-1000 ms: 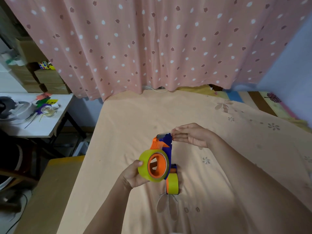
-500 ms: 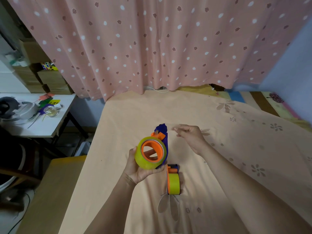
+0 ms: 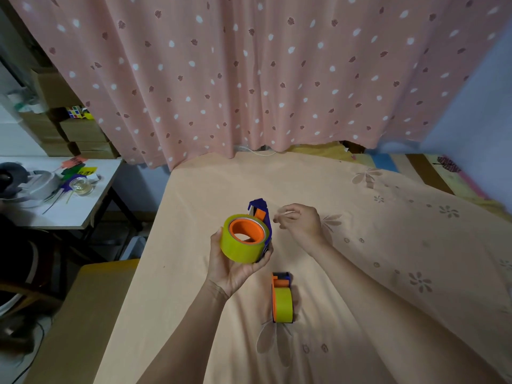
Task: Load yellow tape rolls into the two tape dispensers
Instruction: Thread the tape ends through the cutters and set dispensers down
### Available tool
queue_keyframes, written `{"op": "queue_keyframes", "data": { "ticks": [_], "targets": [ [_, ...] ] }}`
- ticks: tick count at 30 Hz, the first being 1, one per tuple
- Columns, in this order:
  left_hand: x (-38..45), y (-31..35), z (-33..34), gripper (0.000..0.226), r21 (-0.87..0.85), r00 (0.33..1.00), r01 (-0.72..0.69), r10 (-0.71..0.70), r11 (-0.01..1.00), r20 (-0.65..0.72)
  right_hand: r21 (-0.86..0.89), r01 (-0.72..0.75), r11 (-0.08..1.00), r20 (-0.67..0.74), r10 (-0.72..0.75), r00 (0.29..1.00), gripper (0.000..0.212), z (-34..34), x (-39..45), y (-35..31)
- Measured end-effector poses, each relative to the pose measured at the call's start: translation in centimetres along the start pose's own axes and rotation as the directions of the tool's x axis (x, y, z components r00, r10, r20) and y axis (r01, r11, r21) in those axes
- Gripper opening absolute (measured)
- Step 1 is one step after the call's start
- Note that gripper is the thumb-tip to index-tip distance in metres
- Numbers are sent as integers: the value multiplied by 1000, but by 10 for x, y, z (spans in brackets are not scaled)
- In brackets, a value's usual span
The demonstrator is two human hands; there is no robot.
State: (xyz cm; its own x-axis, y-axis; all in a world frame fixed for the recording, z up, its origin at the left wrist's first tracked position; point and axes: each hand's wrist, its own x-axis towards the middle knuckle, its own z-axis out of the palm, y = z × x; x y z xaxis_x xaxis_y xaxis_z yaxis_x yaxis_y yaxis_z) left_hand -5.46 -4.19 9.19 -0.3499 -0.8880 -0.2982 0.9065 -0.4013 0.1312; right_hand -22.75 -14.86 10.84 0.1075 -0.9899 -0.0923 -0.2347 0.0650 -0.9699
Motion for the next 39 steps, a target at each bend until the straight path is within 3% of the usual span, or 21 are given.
{"op": "queue_keyframes", "data": {
  "ticks": [4,9,16,20,23,25,28,30,39],
  "targets": [
    [5,-4,3,113,-4,999,-38,38,999,6,45,-12,999,4,12,1000,2,6,-3,5],
    [11,-7,0,93,32,998,-57,57,998,-1,51,-10,999,-23,11,1000,19,8,-10,8],
    [16,-7,-9,71,93,992,-123,125,988,-17,83,-59,995,-55,64,996,20,17,-17,12],
    [18,-8,-9,64,140,989,-145,149,980,-24,117,-78,990,-23,81,996,32,24,-22,13],
    [18,-4,-10,56,178,987,-152,160,972,-31,139,-111,984,21,110,994,26,28,-23,10],
    [17,1,-11,55,210,985,-157,169,965,-41,174,-191,966,76,180,981,19,30,-22,9],
    [14,8,-13,56,266,983,-147,169,953,-64,325,-370,870,194,322,927,22,34,-20,5],
    [10,10,-16,57,297,984,-127,158,946,-83,337,-445,830,258,373,891,25,37,-19,5],
    [1,22,-21,62,366,979,-100,157,925,-130,257,-449,856,254,389,886,27,60,-18,25]
  ]
}}
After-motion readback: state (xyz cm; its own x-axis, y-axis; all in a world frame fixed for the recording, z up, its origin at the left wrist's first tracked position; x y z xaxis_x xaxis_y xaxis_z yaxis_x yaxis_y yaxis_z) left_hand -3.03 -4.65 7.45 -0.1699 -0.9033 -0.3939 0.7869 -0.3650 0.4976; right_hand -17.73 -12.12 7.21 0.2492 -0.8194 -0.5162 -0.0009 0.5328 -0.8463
